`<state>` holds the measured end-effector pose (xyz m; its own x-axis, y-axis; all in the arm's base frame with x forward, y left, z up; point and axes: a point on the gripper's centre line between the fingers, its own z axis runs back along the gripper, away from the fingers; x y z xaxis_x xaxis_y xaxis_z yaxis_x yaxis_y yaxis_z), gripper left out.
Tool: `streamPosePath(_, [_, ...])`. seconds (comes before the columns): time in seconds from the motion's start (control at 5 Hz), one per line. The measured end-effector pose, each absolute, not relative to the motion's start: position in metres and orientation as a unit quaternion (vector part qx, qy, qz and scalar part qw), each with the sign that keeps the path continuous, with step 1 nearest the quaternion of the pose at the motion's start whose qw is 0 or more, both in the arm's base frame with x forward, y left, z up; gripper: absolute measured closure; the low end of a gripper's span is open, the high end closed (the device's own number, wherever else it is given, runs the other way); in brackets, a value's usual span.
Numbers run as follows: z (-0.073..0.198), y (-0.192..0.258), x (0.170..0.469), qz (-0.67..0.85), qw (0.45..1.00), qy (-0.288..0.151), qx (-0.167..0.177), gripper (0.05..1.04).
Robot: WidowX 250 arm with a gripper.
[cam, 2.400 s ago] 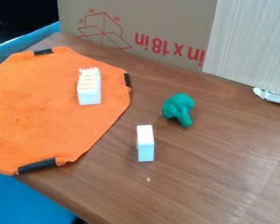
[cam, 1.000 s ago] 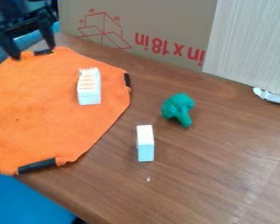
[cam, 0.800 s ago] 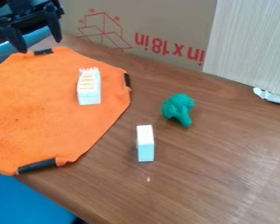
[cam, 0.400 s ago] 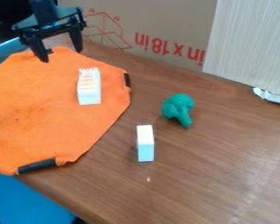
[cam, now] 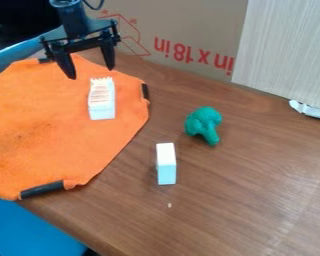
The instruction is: Move the white figure to top right
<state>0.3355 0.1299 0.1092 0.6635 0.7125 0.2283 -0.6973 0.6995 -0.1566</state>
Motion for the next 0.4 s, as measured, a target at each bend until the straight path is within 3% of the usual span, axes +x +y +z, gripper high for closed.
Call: streamPosePath(0.4, [0.0847, 0.1207, 0.3362, 0.367, 0.922, -0.123, -0.005, 0.084])
